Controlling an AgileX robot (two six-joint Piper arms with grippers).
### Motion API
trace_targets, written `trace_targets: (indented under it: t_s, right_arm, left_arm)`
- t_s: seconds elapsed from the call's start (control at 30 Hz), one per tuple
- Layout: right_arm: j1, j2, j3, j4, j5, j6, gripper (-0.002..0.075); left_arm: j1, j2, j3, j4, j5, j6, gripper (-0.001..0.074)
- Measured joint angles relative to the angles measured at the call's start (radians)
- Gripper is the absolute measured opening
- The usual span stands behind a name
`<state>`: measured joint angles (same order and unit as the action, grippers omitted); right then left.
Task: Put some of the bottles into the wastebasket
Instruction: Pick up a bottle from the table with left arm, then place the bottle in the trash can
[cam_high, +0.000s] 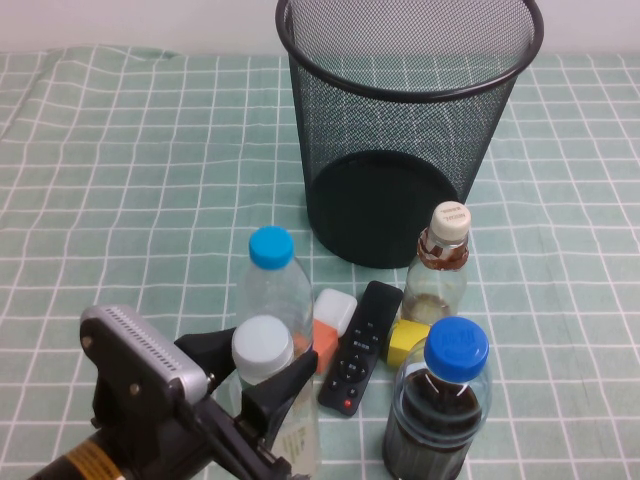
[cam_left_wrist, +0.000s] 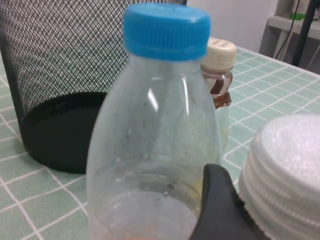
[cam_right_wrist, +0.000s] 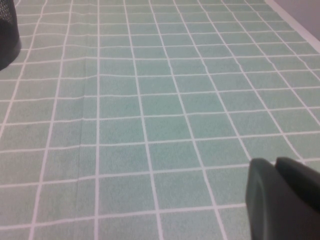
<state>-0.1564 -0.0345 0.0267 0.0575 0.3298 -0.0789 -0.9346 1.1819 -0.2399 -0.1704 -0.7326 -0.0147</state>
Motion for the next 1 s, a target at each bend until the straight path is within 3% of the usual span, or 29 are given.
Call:
trace_targets:
  t_s: [0.23,0.5,0.63,0.77,1.0]
  right_arm:
    - [0.0,0.0,0.0,0.0,0.0,0.0,-0.0007]
    - [0.0,0.0,0.0,0.0,0.0,0.0,-0.0007]
    - [0.0,0.0,0.0,0.0,0.0,0.0,-0.0007]
    - [0.0,0.0,0.0,0.0,0.0,0.0,-0.0007]
    - [0.0,0.0,0.0,0.0,0.0,0.0,-0.0007]
  left_arm:
    - [0.0,-0.106,-0.002,-0.005,0.162,0.0,0.0333]
    - [0.0,-0.367,-0.131,-0.061,0.738,0.029,0.0333]
    - [0.043,-0.429,-0.313,-0.007,1.084,0.003,0.0333]
    - [0.114,-0.428,-0.519,0.186,1.372,-0.1,0.0333]
    - [0.231,-0.276,-0.932,0.36,1.571,-0.086,0.0333]
